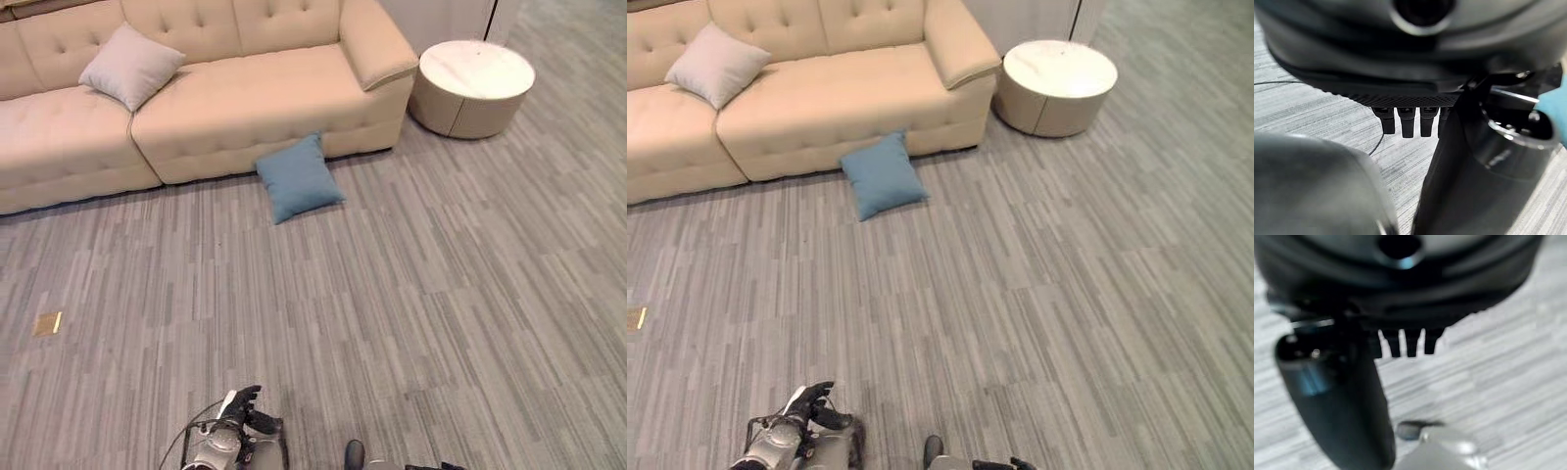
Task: Pick up all the scattered cushions and arrange them neatly on the sofa.
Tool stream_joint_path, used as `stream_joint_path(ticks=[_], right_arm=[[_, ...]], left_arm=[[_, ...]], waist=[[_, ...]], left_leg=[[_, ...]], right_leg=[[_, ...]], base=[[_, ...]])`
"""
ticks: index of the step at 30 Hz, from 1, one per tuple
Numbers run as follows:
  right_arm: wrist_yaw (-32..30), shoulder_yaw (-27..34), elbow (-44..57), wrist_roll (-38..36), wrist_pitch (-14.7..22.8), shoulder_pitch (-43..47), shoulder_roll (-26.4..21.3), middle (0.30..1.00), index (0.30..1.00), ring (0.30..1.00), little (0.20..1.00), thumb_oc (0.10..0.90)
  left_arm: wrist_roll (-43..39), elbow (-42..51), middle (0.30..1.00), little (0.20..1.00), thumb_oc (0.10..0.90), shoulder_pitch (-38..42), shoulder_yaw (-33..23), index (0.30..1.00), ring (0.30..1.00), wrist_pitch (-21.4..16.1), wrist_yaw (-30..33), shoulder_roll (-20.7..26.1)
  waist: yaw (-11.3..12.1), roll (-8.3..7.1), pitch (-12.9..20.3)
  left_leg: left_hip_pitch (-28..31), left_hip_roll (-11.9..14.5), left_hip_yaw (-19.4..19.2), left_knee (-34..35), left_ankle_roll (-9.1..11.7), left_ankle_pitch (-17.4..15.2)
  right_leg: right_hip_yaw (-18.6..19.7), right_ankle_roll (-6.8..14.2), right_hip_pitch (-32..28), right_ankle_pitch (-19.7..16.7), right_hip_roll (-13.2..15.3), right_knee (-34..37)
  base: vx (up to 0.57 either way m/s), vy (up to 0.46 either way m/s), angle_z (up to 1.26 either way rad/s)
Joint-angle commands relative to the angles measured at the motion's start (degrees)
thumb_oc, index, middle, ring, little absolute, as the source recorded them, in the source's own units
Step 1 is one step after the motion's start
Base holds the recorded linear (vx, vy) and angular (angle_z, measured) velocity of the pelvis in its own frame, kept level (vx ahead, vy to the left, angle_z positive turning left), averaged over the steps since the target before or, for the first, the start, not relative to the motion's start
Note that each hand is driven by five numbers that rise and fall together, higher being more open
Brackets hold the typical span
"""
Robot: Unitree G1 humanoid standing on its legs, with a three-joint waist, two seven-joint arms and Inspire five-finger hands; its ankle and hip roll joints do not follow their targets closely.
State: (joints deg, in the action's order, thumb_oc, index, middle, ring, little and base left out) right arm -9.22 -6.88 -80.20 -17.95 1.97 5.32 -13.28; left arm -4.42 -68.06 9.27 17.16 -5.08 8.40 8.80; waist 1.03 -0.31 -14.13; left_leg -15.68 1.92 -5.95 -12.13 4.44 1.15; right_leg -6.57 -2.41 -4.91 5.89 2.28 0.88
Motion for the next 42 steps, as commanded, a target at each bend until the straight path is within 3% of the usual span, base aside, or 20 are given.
stream_joint_path(ticks=[1,4,7,8,9,10,11,12,14,15,18,22,27,29,30,31,34,35,39,42], right_arm=[[-2.08,-1.14,0.48,4.1,0.15,-3.1,-0.88,0.9,0.9,0.9,0.9,0.8],[-1.73,-1.03,0.37,5.49,0.04,-2.83,-0.41,0.9,0.9,0.9,0.9,0.8],[-1.61,-1.02,0.57,6.45,-0.27,-3.14,0.09,0.9,0.9,0.9,0.9,0.8],[-0.88,-1.82,1.02,7.64,-0.66,-4.04,0.81,0.9,0.9,0.9,0.9,0.8],[-0.88,-1.82,1.02,7.64,-0.66,-4.04,0.8,0.9,0.9,0.9,0.9,0.8],[-0.62,-3.38,2.14,8.98,-1.34,-4.07,1.58,0.9,0.9,0.9,0.9,0.8],[-0.62,-3.37,2.14,8.98,-1.34,-4.06,1.56,0.9,0.9,0.9,0.9,0.8],[-0.92,-3.05,3.26,8.16,-1.16,-3.41,1.37,0.9,0.9,0.9,0.9,0.8],[-1.08,-2.88,3.74,7.82,-0.82,-3.18,1.2,0.9,0.9,0.9,0.9,0.8],[-1.34,-2.71,4.25,7.14,0.04,-2.7,1.41,0.9,0.9,0.9,0.9,0.8],[-1.36,-3.15,4.3,6.99,0.55,-2.36,1.74,0.9,0.9,0.9,0.9,0.8],[-0.98,-2.83,4.05,5.9,0.03,-2.52,1.86,0.9,0.9,0.9,0.9,0.8],[-0.39,-2.42,2.21,6.54,-0.64,-3.73,1.74,0.9,0.9,0.9,0.9,0.8],[-0.06,-2.46,1.99,7.26,-0.11,-3.33,0.68,0.9,0.9,0.9,0.9,0.8],[-0.06,-2.47,1.99,7.26,-0.11,-3.33,0.68,0.9,0.9,0.9,0.9,0.8],[0.02,-2.81,2.34,7.45,0.16,-1.79,0.06,0.9,0.9,0.9,0.9,0.8],[-0.84,-2.88,2.71,6.54,0.13,-0.02,-1.01,0.9,0.9,0.9,0.9,0.8],[-1.14,-2.74,2.91,6.12,0.31,-0.35,-1.38,0.9,0.9,0.9,0.9,0.8],[-1.53,-3.57,3.91,7.32,0.69,-0.73,-1.51,0.9,0.9,0.9,0.9,0.8],[-2.61,-5.86,3.89,10.86,0.41,-0.13,-1.19,0.9,0.9,0.9,0.9,0.8]], left_arm=[[1.95,-7.95,0.9,0.9,0.8,-5.29,-2.05,0.9,0.9,1.5,2.68,-0.29],[2.28,-10.41,0.9,0.9,0.8,-6.66,-4.59,0.9,0.9,2.0,2.7,-0.03],[4.27,-11.0,0.9,0.9,0.8,-7.17,-5.49,0.9,0.9,2.55,3.54,1.12],[6.05,-10.67,0.9,0.9,0.8,-6.89,-5.27,0.9,0.9,2.89,3.77,1.76],[6.05,-10.67,0.9,0.9,0.8,-6.89,-5.27,0.9,0.9,2.89,3.77,1.74],[6.43,-9.1,0.9,0.9,0.8,-5.71,-4.73,0.9,0.9,3.17,4.09,2.14],[6.43,-9.1,0.9,0.9,0.8,-5.7,-4.73,0.9,0.9,3.18,4.09,2.12],[5.92,-7.72,0.9,0.9,0.8,-4.2,-4.07,0.9,0.9,3.2,4.33,2.82],[5.22,-7.17,0.9,0.9,0.8,-3.7,-3.97,0.9,0.9,2.98,4.5,2.93],[2.65,-5.86,0.9,0.9,0.8,-2.12,-4.2,0.9,0.9,1.91,5.07,2.71],[0.49,-4.04,0.9,0.9,0.8,-1.13,-3.82,0.9,0.9,0.81,4.96,2.34],[0.79,-2.53,0.9,0.9,0.8,0.5,-2.62,0.9,0.9,0.1,4.94,1.81],[4.95,-7.31,0.9,0.9,0.8,-1.6,-2.83,0.9,0.9,1.08,4.99,1.14],[8.32,-9.14,0.9,0.9,0.8,-3.84,-1.8,0.9,0.9,1.48,3.09,0.98],[8.32,-9.14,0.9,0.9,0.8,-3.85,-1.8,0.9,0.9,1.48,3.09,0.99],[7.82,-8.53,0.9,0.9,0.8,-3.76,-2.05,0.9,0.9,1.45,2.15,1.08],[5.48,-7.44,0.9,0.9,0.8,-3.12,-2.53,0.9,0.9,1.6,3.09,1.46],[3.95,-6.71,0.9,0.9,0.8,-3.2,-2.86,0.9,0.9,1.22,3.21,1.38],[5.5,-7.07,0.9,0.9,0.8,-3.83,-2.59,0.9,0.9,1.44,3.66,1.69],[6.75,-7.89,0.9,0.9,0.8,-3.7,-2.4,0.9,0.9,2.14,4.87,1.72]], waist=[[4.17,0.16,0.93],[5.74,-0.51,2.67],[6.8,-2.46,3.98],[6.41,-3.48,4.03],[6.47,-3.36,4.14],[5.71,-2.99,3.62],[5.76,-2.86,3.7],[4.42,-1.16,2.71],[3.6,0.03,2.35],[1.75,1.21,1.47],[-0.17,2.12,0.69],[-4.72,0.34,0.44],[-6.23,0.55,1.63],[-5.57,1.41,2.23],[-5.59,1.39,2.26],[-4.54,0.99,-0.28],[-3.08,-0.67,-1.7],[-1.95,-0.56,-1.52],[-0.49,-0.89,-0.51],[1.89,-0.05,-0.51]], left_leg=[[-7.28,0.65,0.92,9.66,-0.81,4.36],[-4.92,-0.46,2.87,12.37,-1.73,6.31],[-5.6,-2.99,3.62,7.26,-3.7,6.62],[-3.11,-5.44,3.61,5.83,-5.84,3.55],[-3.24,-5.3,3.62,5.83,-5.82,3.59],[0.68,-7.03,4.06,5.85,-8.1,0.41],[0.58,-6.9,4.07,5.86,-8.08,0.44],[5.13,-7.23,4.98,7.1,-9.65,-1.29],[7.46,-6.93,5.69,8.09,-10.01,-1.81],[12.79,-6.93,7.24,9.43,-9.86,-3.61],[16.68,-6.65,9.27,10.25,-9.35,-5.19],[25.9,-7.84,14.94,13.03,-7.13,-10.45],[30.96,-7.0,17.19,11.23,-5.48,-14.14],[27.73,-5.35,14.94,-1.3,-2.63,-10.97],[27.69,-5.37,14.95,-1.31,-2.63,-10.95],[16.26,-3.48,10.3,-22.31,-0.23,-2.19],[7.16,1.28,2.15,-33.55,-1.39,-0.49],[3.92,2.96,-2.0,-29.71,-1.99,-2.77],[2.54,0.89,-3.61,-12.91,-3.26,-3.95],[2.03,2.91,-0.06,7.65,-1.53,3.17]], right_leg=[[-0.04,5.01,-9.05,9.16,0.29,-3.3],[2.06,6.35,-10.73,9.24,0.93,-3.82],[3.39,9.81,-8.38,3.31,3.56,-11.89],[4.09,12.18,-4.29,-7.09,5.76,-23.01],[4.15,12.15,-4.16,-7.21,5.62,-22.95],[3.03,12.62,-0.34,-17.12,8.03,-34.31],[3.06,12.59,-0.25,-17.24,7.89,-34.22],[1.43,11.01,5.05,-18.69,9.38,-43.64],[0.56,10.07,8.1,-17.06,9.55,-46.56],[-2.57,8.07,12.76,-9.86,9.9,-43.47],[-4.66,6.81,16.82,-5.2,7.8,-37.01],[0.42,9.75,21.56,-9.69,3.44,-7.93],[0.96,9.67,21.57,-13.01,2.45,-3.56],[0.46,8.07,18.22,-11.28,1.47,-6.03],[0.45,8.08,18.26,-11.28,1.5,-6.04],[0.27,5.43,15.01,-8.47,1.72,-7.13],[-1.2,2.33,11.28,-4.63,1.81,-7.31],[-2.96,2.03,8.28,-2.58,1.45,-7.04],[-3.34,3.29,4.14,-0.57,1.01,-5.48],[-2.69,4.28,-1.51,2.41,-0.64,-3.96]], base=[[0.61,0.164,-0.28],[0.61,0.195,-0.72],[0.52,0.246,-0.87],[0.31,0.167,-0.38],[0.65,0.353,-0.29],[0.33,0.189,-0.08],[0.64,0.363,0.4],[0.3,0.176,0.61],[0.54,0.184,0.52],[0.58,0.113,0.3],[0.48,-0.049,0.43],[0.61,-0.221,0.64],[0.5,-0.216,0.79],[0.44,-0.259,0.4],[0.17,-0.214,0.35],[0.12,-0.242,0.21],[0.23,-0.303,0.24],[0.3,-0.183,0.08],[0.38,-0.014,0.34],[0.49,0.099,0.14]])
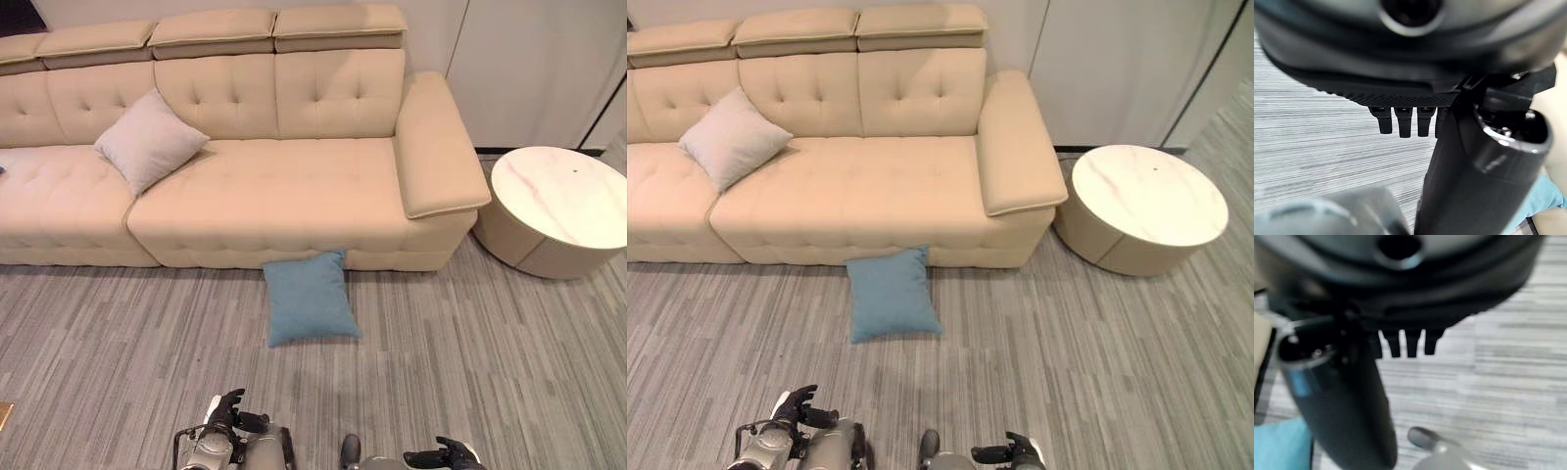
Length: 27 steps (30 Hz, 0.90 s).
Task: Pick up all the scattered cushions and arrange them neatly on the sofa.
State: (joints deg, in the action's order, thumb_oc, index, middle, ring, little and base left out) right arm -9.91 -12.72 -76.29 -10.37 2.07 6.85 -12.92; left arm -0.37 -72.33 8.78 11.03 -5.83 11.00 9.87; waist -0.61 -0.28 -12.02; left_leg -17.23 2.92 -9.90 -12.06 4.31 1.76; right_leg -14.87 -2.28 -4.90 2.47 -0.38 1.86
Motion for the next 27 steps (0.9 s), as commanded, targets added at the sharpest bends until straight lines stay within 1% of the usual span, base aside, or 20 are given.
stream_joint_path(ticks=[1,3,4,5,6,8,10,12,14,16,17,18,19,20,21,22,23,25,26,27], right_arm=[[-2.43,-0.39,-0.18,4.08,0.2,-1.49,-1.42,0.9,0.9,0.9,0.9,0.8],[-3.1,-0.83,-0.28,5.4,0.03,-1.41,-1.13,0.9,0.9,0.9,0.9,0.8],[-2.99,-0.63,-0.48,5.63,0.07,-1.45,-1.03,0.9,0.9,0.9,0.9,0.8],[-3.07,-0.48,-0.25,6.06,0.23,-1.7,-0.59,0.9,0.9,0.9,0.9,0.8],[3.25,4.47,-1.7,3.7,-0.74,-3.45,-8.62,0.9,0.9,0.9,0.9,0.8],[-1.71,2.3,-0.26,4.69,0.72,-2.52,-3.42,0.9,0.9,0.9,0.9,0.8],[-2.17,2.19,0.13,4.59,0.84,-3.51,-1.32,0.9,0.9,0.9,0.9,0.8],[-2.16,2.52,0.28,3.79,0.61,-3.49,0.2,0.9,0.9,0.9,0.9,0.8],[-1.97,4.12,1.59,0.9,1.11,-3.66,1.08,0.9,0.9,0.9,0.9,0.8],[-2.41,4.32,2.98,-0.23,1.43,-3.32,1.22,0.9,0.9,0.9,0.9,0.8],[-2.76,4.55,3.7,-0.7,1.47,-3.16,1.15,0.9,0.9,0.9,0.9,0.8],[-0.46,6.18,5.28,-3.15,1.04,-4.37,-0.37,0.9,0.9,0.9,0.9,0.8],[-2.2,6.03,5.8,-3.51,2.92,-3.64,-0.87,0.9,0.9,0.9,0.9,0.8],[-0.7,9.1,5.7,-5.89,2.45,-4.18,-4.01,0.9,0.9,0.9,0.9,0.8],[-0.27,9.69,5.62,-6.32,2.44,-3.93,-4.74,0.9,0.9,0.9,0.9,0.8],[-0.25,9.69,5.6,-6.33,2.45,-3.91,-4.76,0.9,0.9,0.9,0.9,0.8],[0.49,10.1,7.14,-6.24,3.06,-3.45,-6.95,0.9,0.9,0.9,0.9,0.8],[0.79,9.26,9.18,-5.8,3.64,-1.77,-8.08,0.9,0.9,0.9,0.9,0.8],[0.79,9.23,9.17,-5.8,3.63,-1.71,-8.08,0.9,0.9,0.9,0.9,0.8],[1.03,9.89,10.01,-6.46,3.53,-1.68,-8.46,0.9,0.9,0.9,0.9,0.8]], left_arm=[[2.69,-4.13,0.9,0.9,0.8,-3.25,3.85,0.9,0.9,3.16,2.78,0.62],[2.79,-5.38,0.9,0.9,0.8,-3.38,3.52,0.9,0.9,3.69,3.32,0.32],[3.12,-6.77,0.9,0.9,0.8,-3.82,2.93,0.9,0.9,4.04,3.2,0.15],[3.52,-7.24,0.9,0.9,0.8,-4.57,2.33,0.9,0.9,4.57,3.69,0.06],[3.07,-7.7,0.9,0.9,0.8,-4.59,0.11,0.9,0.9,4.41,1.75,1.79],[4.45,-7.81,0.9,0.9,0.8,-4.93,0.57,0.9,0.9,4.6,2.99,1.91],[4.72,-7.51,0.9,0.9,0.8,-4.69,0.8,0.9,0.9,4.84,3.33,1.73],[4.02,-6.87,0.9,0.9,0.8,-3.91,0.98,0.9,0.9,4.88,3.26,1.64],[3.34,-6.24,0.9,0.9,0.8,-2.75,1.28,0.9,0.9,4.8,3.52,2.07],[2.96,-5.51,0.9,0.9,0.8,-1.7,1.79,0.9,0.9,4.88,4.23,2.43],[2.85,-5.13,0.9,0.9,0.8,-1.33,2.07,0.9,0.9,4.91,4.67,2.68],[2.54,-5.0,0.9,0.9,0.8,-0.71,1.85,0.9,0.9,4.98,4.66,3.94],[3.2,-4.87,0.9,0.9,0.8,0.1,2.31,0.9,0.9,4.73,4.79,5.03],[3.24,-4.86,0.9,0.9,0.8,0.88,1.34,0.9,0.9,4.68,4.58,6.57],[3.18,-4.67,0.9,0.9,0.8,1.0,1.07,0.9,0.9,4.48,4.17,7.05],[3.18,-4.67,0.9,0.9,0.8,1.0,1.06,0.9,0.9,4.48,4.16,7.05],[1.87,-4.85,0.9,0.9,0.8,0.64,-0.55,0.9,0.9,3.68,2.99,8.1],[-0.42,-4.78,0.9,0.9,0.8,0.94,-2.07,0.9,0.9,3.16,2.25,8.6],[-0.43,-4.79,0.9,0.9,0.8,0.98,-2.11,0.9,0.9,3.15,2.23,8.61],[-0.91,-5.17,0.9,0.9,0.8,1.32,-2.55,0.9,0.9,3.25,2.17,8.93]], waist=[[4.16,-0.22,-2.52],[5.05,-0.43,-2.37],[5.09,-0.12,-1.48],[5.08,-0.06,-0.5],[4.91,-0.61,0.5],[5.71,-1.69,1.24],[5.27,-2.7,2.03],[4.95,-3.59,2.95],[4.07,-3.91,2.93],[2.92,-3.43,1.71],[2.41,-2.77,1.05],[1.38,-2.53,0.31],[1.14,-1.95,-0.07],[0.07,-2.38,-1.3],[0.01,-2.32,-1.36],[-0.1,-2.28,-1.49],[0.11,-2.52,-2.24],[-0.18,-3.19,-4.07],[-0.27,-3.12,-4.22],[-0.36,-3.7,-4.79]], left_leg=[[2.76,2.17,5.89,10.7,-0.87,3.69],[1.81,2.95,8.2,13.94,-0.21,5.02],[2.61,3.38,8.35,15.96,0.01,5.37],[3.62,3.61,8.03,16.56,0.41,7.15],[4.48,3.98,7.5,16.74,0.56,9.09],[5.06,3.01,7.57,15.4,0.37,9.28],[4.92,2.29,6.66,13.18,-0.49,7.71],[5.02,1.03,5.98,11.82,-1.82,5.61],[5.54,-0.34,5.4,10.89,-3.36,3.38],[7.14,-1.7,4.56,10.32,-5.01,1.22],[7.67,-1.95,4.7,10.1,-5.54,0.63],[8.41,-1.96,4.93,10.11,-5.94,0.11],[9.51,-1.91,5.45,10.51,-6.06,-0.5],[11.26,-2.13,5.74,10.99,-5.89,-1.29],[11.26,-1.9,5.73,11.1,-5.73,-1.44],[11.4,-1.88,5.85,11.11,-5.7,-1.47],[11.97,-1.58,5.74,11.31,-5.13,-2.18],[12.33,-2.05,5.83,10.76,-4.61,-3.21],[12.42,-1.96,5.91,10.64,-4.57,-3.35],[12.18,-2.38,6.27,9.27,-4.21,-3.83]], right_leg=[[5.8,4.31,-2.41,6.68,2.06,-5.09],[6.84,4.74,-4.97,8.52,2.17,-5.29],[7.45,5.03,-5.72,9.16,1.93,-5.3],[7.83,5.34,-6.51,9.33,2.15,-5.41],[8.2,5.66,-6.69,9.06,2.42,-5.47],[8.54,6.71,-7.1,8.39,3.67,-5.43],[8.97,7.82,-6.7,7.56,5.32,-5.7],[9.4,9.29,-5.17,6.19,7.01,-8.13],[9.81,10.66,-0.85,2.42,8.83,-16.44],[9.59,11.63,3.52,-4.5,11.27,-25.93],[9.1,11.12,5.28,-6.61,12.01,-29.92],[9.34,10.36,7.73,-7.15,12.55,-33.81],[9.17,9.3,9.4,-6.39,12.76,-34.7],[8.62,8.95,11.45,-4.92,13.8,-32.39],[7.83,8.94,11.76,-4.57,14.13,-29.46],[7.67,8.92,11.49,-4.55,14.11,-29.33],[5.28,9.06,12.99,-2.96,14.75,-22.32],[2.98,9.93,15.15,-4.21,14.51,-15.02],[2.85,9.92,14.88,-4.23,14.42,-14.86],[3.03,10.26,13.41,-3.79,14.38,-11.41]], base=[[0.44,0.109,-0.14],[0.42,0.147,-0.37],[0.46,0.202,-0.57],[0.47,0.192,-0.65],[0.43,0.175,-0.73],[0.33,0.204,-0.45],[0.28,0.243,-0.02],[0.23,0.26,0.13],[0.17,0.29,0.06],[0.12,0.309,0.06],[0.1,0.269,-0.04],[0.13,0.212,-0.02],[0.18,0.129,0.15],[0.2,0.045,0.21],[0.13,-0.011,0.21],[0.14,-0.085,0.14],[0.14,-0.109,0.09],[0.11,-0.113,-0.06],[0.07,-0.089,-0.09],[0.05,-0.049,0.1]])
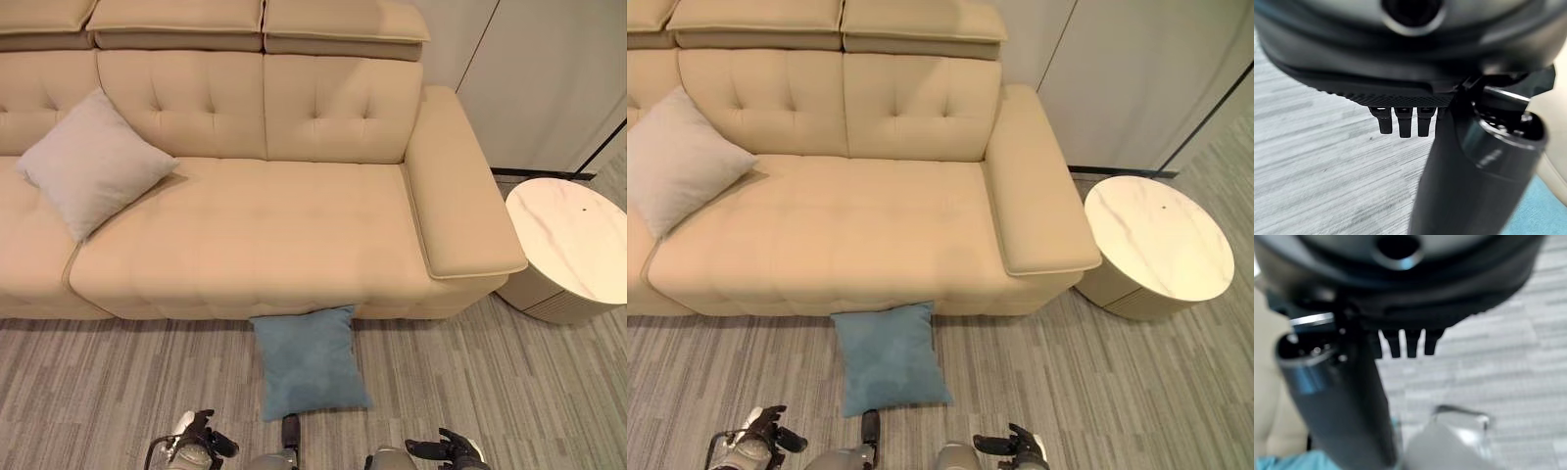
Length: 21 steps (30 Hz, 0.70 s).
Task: Pick up all the scattered cushions and arrange them neatly on the sofa.
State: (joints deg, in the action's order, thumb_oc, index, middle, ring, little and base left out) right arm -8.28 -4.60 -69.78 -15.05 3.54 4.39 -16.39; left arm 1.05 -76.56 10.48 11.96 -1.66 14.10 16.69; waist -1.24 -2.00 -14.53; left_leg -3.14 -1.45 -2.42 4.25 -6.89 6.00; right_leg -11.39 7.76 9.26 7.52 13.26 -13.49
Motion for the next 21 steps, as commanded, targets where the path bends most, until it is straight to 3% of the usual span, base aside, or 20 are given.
stream_joint_path(ticks=[1,2,3,4,7,8,12,13,16,17,18,19,20,21], right_arm=[[-0.59,1.77,3.5,-1.78,2.06,0.8,-4.97,0.9,0.9,0.9,0.9,0.8],[-1.9,2.1,7.52,-2.73,3.19,3.6,-8.47,0.9,0.9,0.9,0.9,0.8],[-1.9,2.1,7.51,-2.73,3.19,3.64,-8.46,0.9,0.9,0.9,0.9,0.8],[-3.15,1.76,10.66,-2.45,4.24,6.01,-11.81,0.9,0.9,0.9,0.9,0.8],[-4.61,0.78,13.18,-2.86,5.02,9.82,-15.32,0.9,0.9,0.9,0.9,0.8],[-5.07,0.35,13.87,-3.43,5.62,10.98,-15.69,0.9,0.9,0.9,0.9,0.8],[-6.56,-1.38,14.33,-5.3,6.72,16.17,-16.73,0.9,0.9,0.9,0.9,0.8],[-8.12,-2.77,14.28,-6.57,7.58,19.46,-16.39,0.9,0.9,0.9,0.9,0.8],[-9.59,-4.13,14.0,-8.14,8.57,22.75,-15.3,0.9,0.9,0.9,0.9,0.8],[-10.85,-5.75,14.61,-8.82,9.53,26.2,-15.23,0.9,0.9,0.9,0.9,0.8],[-10.85,-5.8,14.5,-8.85,9.56,26.4,-15.22,0.9,0.9,0.9,0.9,0.8],[-11.59,-6.81,14.48,-10.09,10.2,30.32,-15.43,0.9,0.9,0.9,0.9,0.8],[-11.59,-6.85,14.36,-10.13,10.22,30.59,-15.42,0.9,0.9,0.9,0.9,0.8],[-12.34,-7.82,14.99,-11.76,10.74,34.37,-15.64,0.9,0.9,0.9,0.9,0.8]], left_arm=[[-2.34,-0.94,0.9,0.9,0.8,-0.36,-3.48,0.9,0.9,-0.92,-0.93,2.11],[-4.4,-0.38,0.9,0.9,0.8,2.63,-4.2,0.9,0.9,-1.73,0.4,3.11],[-4.4,-0.39,0.9,0.9,0.8,2.67,-4.21,0.9,0.9,-1.73,0.4,3.12],[-6.02,1.24,0.9,0.9,0.8,4.95,-3.92,0.9,0.9,-3.01,1.71,4.03],[-9.89,3.23,0.9,0.9,0.8,7.82,-4.21,0.9,0.9,-4.7,3.24,5.03],[-11.02,4.2,0.9,0.9,0.8,8.57,-4.05,0.9,0.9,-5.13,3.58,5.38],[-14.34,6.02,0.9,0.9,0.8,12.02,-3.77,0.9,0.9,-6.42,4.88,6.65],[-15.66,8.16,0.9,0.9,0.8,15.43,-3.55,0.9,0.9,-7.73,7.71,8.57],[-16.07,11.09,0.9,0.9,0.8,19.56,-2.86,0.9,0.9,-9.3,11.29,10.51],[-17.41,12.5,0.9,0.9,0.8,23.02,-3.11,0.9,0.9,-10.18,12.84,11.95],[-17.44,12.42,0.9,0.9,0.8,23.15,-3.15,0.9,0.9,-10.2,12.84,12.0],[-19.03,11.96,0.9,0.9,0.8,27.59,-3.09,0.9,0.9,-10.71,14.45,13.81],[-19.08,11.81,0.9,0.9,0.8,27.83,-3.11,0.9,0.9,-10.74,14.42,13.88],[-24.28,12.74,0.9,0.9,0.8,31.29,-4.78,0.9,0.9,-12.31,15.45,14.3]], waist=[[0.17,-1.98,-2.17],[0.52,-3.34,-4.52],[0.43,-3.36,-4.27],[0.55,-3.2,-5.29],[0.68,-2.63,-5.87],[0.91,-2.28,-5.92],[1.29,-1.87,-6.42],[1.54,-1.86,-7.34],[1.63,-1.85,-7.72],[1.59,-2.02,-8.13],[1.53,-2.07,-7.94],[1.35,-1.92,-8.37],[1.29,-1.97,-8.23],[1.11,-1.48,-8.77]], left_leg=[[-2.12,1.97,-1.12,-7.06,6.97,-7.96],[-7.49,0.94,-0.97,-11.28,7.69,-8.78],[-7.83,0.88,-0.93,-11.27,7.66,-8.63],[-12.93,1.22,-0.41,-13.55,8.02,-8.6],[-20.43,1.13,0.77,-16.37,8.36,-8.11],[-21.42,1.48,1.15,-17.06,8.8,-9.49],[-27.66,2.2,1.83,-19.37,9.13,-9.22],[-31.9,2.7,2.19,-20.67,9.53,-8.93],[-36.7,2.92,2.58,-21.8,9.87,-8.67],[-41.44,3.1,2.8,-23.01,10.28,-8.36],[-41.86,3.08,2.78,-23.18,10.28,-8.39],[-46.17,3.43,2.95,-24.03,10.55,-7.99],[-46.61,3.4,2.93,-24.2,10.56,-8.02],[-50.61,3.76,2.95,-24.88,10.63,-7.87]], right_leg=[[-0.56,0.23,-0.71,-9.03,0.76,4.16],[1.85,0.64,0.2,-9.63,0.5,5.47],[1.81,0.65,0.49,-9.76,0.55,5.54],[2.22,0.44,3.95,-10.27,0.33,4.55],[1.8,-0.41,10.42,-10.09,0.35,2.46],[1.93,-0.3,11.47,-8.66,-0.05,1.57],[2.06,-0.84,17.92,-7.73,-0.15,-1.33],[2.05,-1.11,22.34,-6.98,-0.06,-3.41],[2.13,-1.27,27.16,-6.48,-0.01,-5.29],[2.53,-1.39,32.3,-6.01,0.01,-7.29],[2.59,-1.4,32.75,-5.94,0.04,-7.51],[3.1,-1.56,37.58,-5.45,0.12,-9.53],[3.17,-1.57,38.07,-5.37,0.17,-9.79],[3.88,-1.64,42.33,-4.92,0.31,-11.3]], base=[[-0.05,-0.112,0.28],[-0.1,-0.061,0.47],[-0.22,-0.125,0.62],[-0.19,-0.086,0.5],[-0.1,-0.078,0.14],[0.03,-0.04,0.14],[-0.03,-0.029,0.07],[-0.06,-0.028,0.07],[-0.07,-0.055,0.12],[-0.05,-0.061,0.13],[-0.06,-0.06,0.15],[-0.02,-0.027,0.09],[-0.02,-0.024,0.08],[0.01,0.003,0.03]])
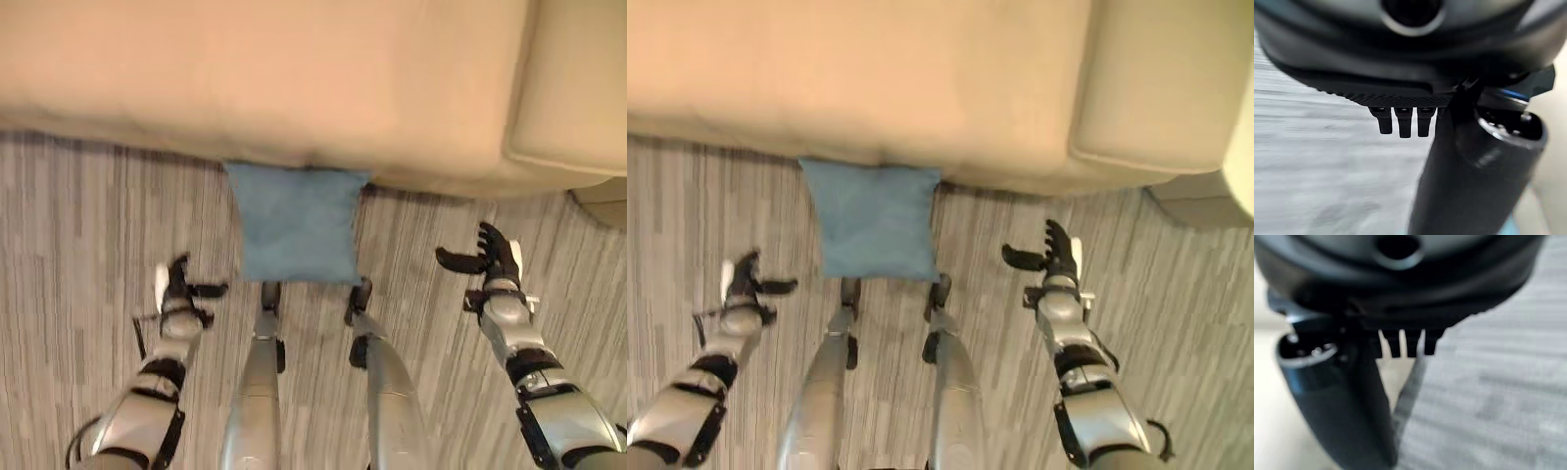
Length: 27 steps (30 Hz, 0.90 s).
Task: Pick up all the scattered cushions and arrange them neatly on the sofa.
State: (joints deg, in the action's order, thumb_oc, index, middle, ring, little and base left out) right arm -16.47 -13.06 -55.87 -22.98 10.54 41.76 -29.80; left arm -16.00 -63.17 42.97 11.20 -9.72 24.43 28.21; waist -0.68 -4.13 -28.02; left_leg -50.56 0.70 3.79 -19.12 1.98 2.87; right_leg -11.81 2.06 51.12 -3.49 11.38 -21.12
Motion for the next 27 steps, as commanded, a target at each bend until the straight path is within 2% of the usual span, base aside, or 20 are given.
stream_joint_path(ticks=[1,2,5,6,14,16,20,21,27], right_arm=[[-4.12,0.57,0.96,-3.9,3.74,-2.74,-2.28,0.9,0.9,0.9,0.9,0.8],[-4.92,-0.37,1.2,-5.65,4.28,1.2,-2.11,0.9,0.9,0.9,0.9,0.8],[-5.24,-1.56,2.69,-5.81,4.87,4.41,-2.63,0.9,0.9,0.9,0.9,0.8],[-5.53,-2.53,3.01,-6.35,5.48,6.84,-2.58,0.9,0.9,0.9,0.9,0.8],[-3.75,-6.26,7.14,-10.28,7.0,13.24,-3.21,0.9,0.9,0.9,0.9,0.8],[-1.39,-7.36,9.11,-12.94,7.44,13.74,-1.89,0.9,0.9,0.9,0.9,0.8],[2.22,-8.48,11.35,-16.62,7.84,13.26,0.3,0.9,0.9,0.9,0.9,0.8],[5.24,-9.18,12.17,-19.3,7.82,12.97,2.1,0.9,0.9,0.9,0.9,0.8],[7.6,-11.07,12.52,-20.71,7.13,14.41,6.62,0.9,0.9,0.9,0.9,0.8]], left_arm=[[-7.33,-0.8,0.9,0.9,0.8,-1.0,-4.07,0.9,0.9,-4.3,5.05,2.83],[-10.39,-0.68,0.9,0.9,0.8,2.36,-4.5,0.9,0.9,-5.24,5.78,3.91],[-10.14,-0.02,0.9,0.9,0.8,4.49,-3.92,0.9,0.9,-5.63,5.89,4.52],[-13.55,-0.06,0.9,0.9,0.8,6.0,-4.33,0.9,0.9,-6.41,5.05,3.74],[-18.45,2.08,0.9,0.9,0.8,9.49,-2.1,0.9,0.9,-7.87,2.27,2.18],[-21.1,3.14,0.9,0.9,0.8,9.25,-1.19,0.9,0.9,-7.7,-0.24,-0.21],[-25.79,5.59,0.9,0.9,0.8,7.88,-0.14,0.9,0.9,-7.89,-4.56,-3.32],[-29.65,7.1,0.9,0.9,0.8,7.17,0.62,0.9,0.9,-7.35,-8.78,-5.26],[-33.19,6.47,0.9,0.9,0.8,9.75,3.37,0.9,0.9,-5.51,-13.61,-8.45]], waist=[[0.48,0.64,4.91],[0.24,1.14,4.53],[-0.06,1.44,5.08],[-0.1,1.83,5.32],[-0.58,3.09,5.95],[-0.47,3.38,6.39],[-0.41,3.58,7.64],[-0.35,3.77,8.03],[-0.72,3.8,9.14]], left_leg=[[-3.68,1.59,-3.28,-1.72,1.75,-4.79],[-7.58,1.64,-3.12,-2.3,1.76,-4.56],[-11.73,1.63,-3.3,-3.48,1.59,-4.54],[-14.47,1.44,-3.31,-4.28,1.4,-4.62],[-25.36,0.55,-3.79,-9.51,0.85,-5.15],[-28.6,0.18,-3.92,-12.56,0.59,-5.71],[-31.72,-0.31,-4.2,-15.84,0.42,-6.44],[-32.53,-0.81,-4.01,-16.85,0.27,-6.59],[-34.37,-0.64,-4.04,-17.32,0.53,-6.47]], right_leg=[[4.37,4.05,1.01,6.17,2.22,-3.94],[5.08,3.9,5.65,6.71,2.19,-5.6],[6.26,3.8,10.51,7.15,2.29,-7.73],[6.73,3.83,13.35,7.55,2.38,-9.01],[8.78,4.0,24.87,9.72,2.52,-15.59],[9.46,3.6,28.3,10.71,2.33,-18.86],[10.26,3.22,31.45,11.81,2.15,-22.07],[10.48,3.04,32.44,12.27,1.9,-23.46],[10.53,3.08,33.8,12.46,2.05,-23.59]], base=[[0.01,0.006,0.03],[0.0,0.0,0.0],[0.0,0.0,0.0],[0.0,0.0,0.0],[0.04,-0.008,0.05],[0.09,-0.017,0.12],[0.07,-0.025,0.1],[0.05,-0.013,-0.01],[0.03,-0.012,0.01]])
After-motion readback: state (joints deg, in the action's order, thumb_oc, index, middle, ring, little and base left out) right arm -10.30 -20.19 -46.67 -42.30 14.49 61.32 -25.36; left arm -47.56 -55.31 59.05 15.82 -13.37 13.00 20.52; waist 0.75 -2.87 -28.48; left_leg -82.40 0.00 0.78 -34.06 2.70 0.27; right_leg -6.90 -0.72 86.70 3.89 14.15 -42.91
